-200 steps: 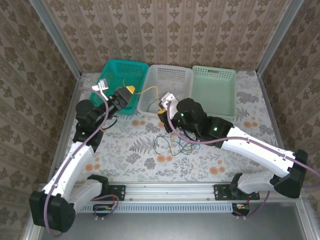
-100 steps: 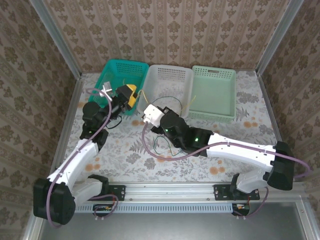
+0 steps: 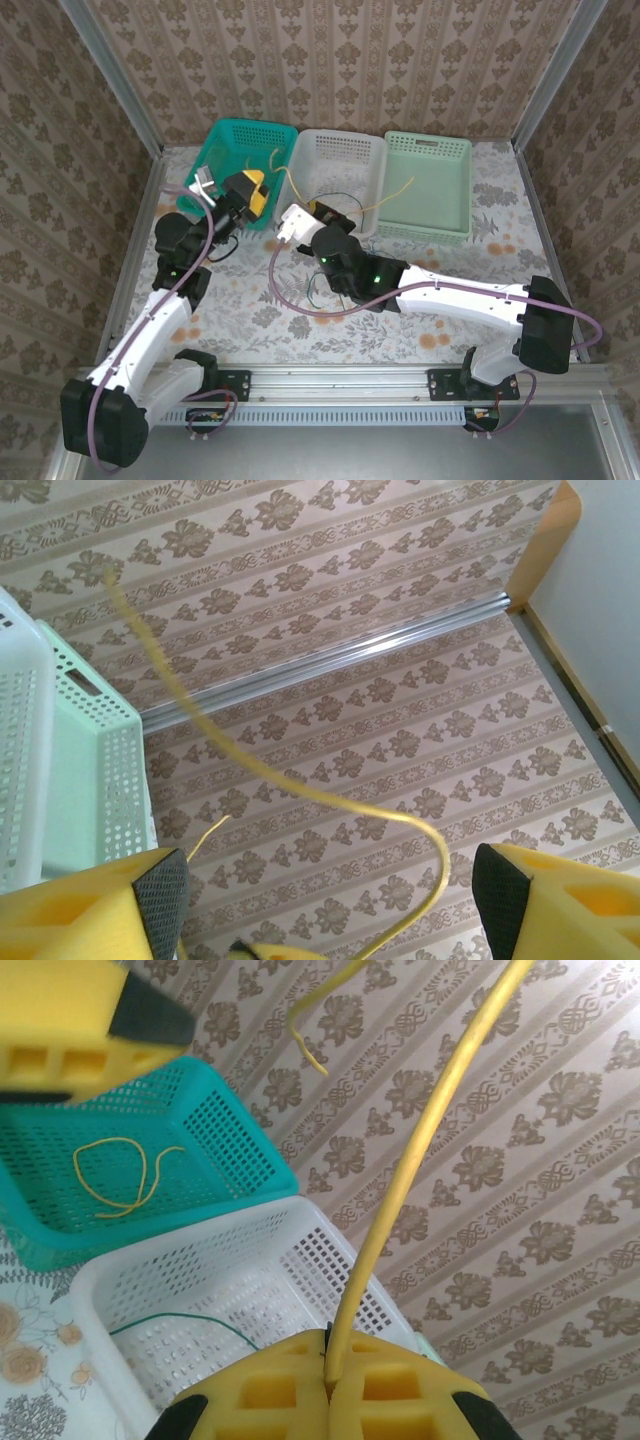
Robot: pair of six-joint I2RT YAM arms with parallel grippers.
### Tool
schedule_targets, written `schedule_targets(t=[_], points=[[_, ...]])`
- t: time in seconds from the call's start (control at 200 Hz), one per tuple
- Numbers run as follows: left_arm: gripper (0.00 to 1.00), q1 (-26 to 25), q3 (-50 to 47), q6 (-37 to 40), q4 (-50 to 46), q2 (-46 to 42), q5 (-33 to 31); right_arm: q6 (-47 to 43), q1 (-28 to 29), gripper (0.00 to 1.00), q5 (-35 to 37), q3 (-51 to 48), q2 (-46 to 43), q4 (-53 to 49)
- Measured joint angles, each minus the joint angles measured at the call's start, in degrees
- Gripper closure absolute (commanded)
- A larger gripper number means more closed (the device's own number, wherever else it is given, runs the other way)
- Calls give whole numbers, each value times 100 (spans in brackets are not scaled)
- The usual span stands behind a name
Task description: Untangle the cables
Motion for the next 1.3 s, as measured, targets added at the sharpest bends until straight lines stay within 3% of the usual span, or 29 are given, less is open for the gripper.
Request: schedule_targets(t=[0.43,0.64,0.705,0.85,1.065,1.175,1.3], points=[[22,-46,-85,-188,332,275,-131,-426,267,100,-98,-26,157,389],[31,-46,-85,-330,710,466,-199,-533,295,100,-203,-68,157,424],[39,-46,-85,-376,793,546,-219,-535,295,100,-225,-107,157,431],[67,-39,-85,-476,907,612,-221,-549,295,100,-245,-166,157,426],[91,245,-83,-116,575,382,-98,-673,295,100,-256,-374,157,214],[100,461,26,444,-160,105,72,-684,295,100,-348,-516,136,-236],[100,498,608,1672,-1766,-125,302,-841,295,100,-442,-588,136,-752]])
